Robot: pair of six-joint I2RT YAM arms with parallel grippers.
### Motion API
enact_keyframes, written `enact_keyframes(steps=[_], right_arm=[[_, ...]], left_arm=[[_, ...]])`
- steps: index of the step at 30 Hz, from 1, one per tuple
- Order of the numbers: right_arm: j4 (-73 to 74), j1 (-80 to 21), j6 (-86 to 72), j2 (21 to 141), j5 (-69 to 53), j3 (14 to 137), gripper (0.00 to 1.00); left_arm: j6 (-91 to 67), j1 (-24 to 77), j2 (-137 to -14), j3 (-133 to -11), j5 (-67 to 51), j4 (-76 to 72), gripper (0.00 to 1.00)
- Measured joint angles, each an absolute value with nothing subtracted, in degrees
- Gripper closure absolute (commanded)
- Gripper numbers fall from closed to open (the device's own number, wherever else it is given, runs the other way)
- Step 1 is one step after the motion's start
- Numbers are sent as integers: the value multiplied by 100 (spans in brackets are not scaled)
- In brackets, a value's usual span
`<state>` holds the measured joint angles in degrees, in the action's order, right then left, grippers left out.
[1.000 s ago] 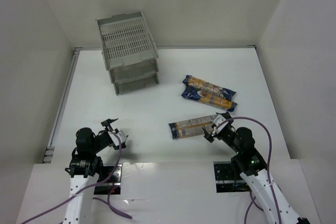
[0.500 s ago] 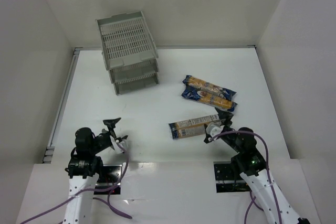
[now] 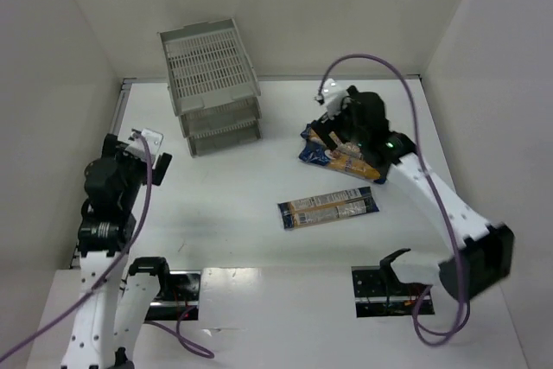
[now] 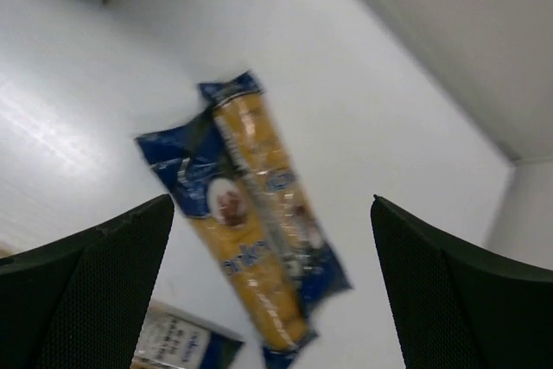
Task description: Place and organize the pasta boxes and bags onto the shelf
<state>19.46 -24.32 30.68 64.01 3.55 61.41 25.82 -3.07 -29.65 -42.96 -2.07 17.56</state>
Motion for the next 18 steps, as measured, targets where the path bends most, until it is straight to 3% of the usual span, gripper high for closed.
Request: enact_keyframes(steps=[4,12,18], right_arm=[[2438,-2875,2602,7776,303,6405,0],[2722,-3409,3369,7905,-438,5186,0],[2318,-3398,4617,8162,-340,4807,0]], left_arm=[[2023,-390,-3712,-4272,329,2224,1],[1304,-530,-3063,-3874,781,1732,1],[392,-1452,-3015,-3712,183,1096,1]])
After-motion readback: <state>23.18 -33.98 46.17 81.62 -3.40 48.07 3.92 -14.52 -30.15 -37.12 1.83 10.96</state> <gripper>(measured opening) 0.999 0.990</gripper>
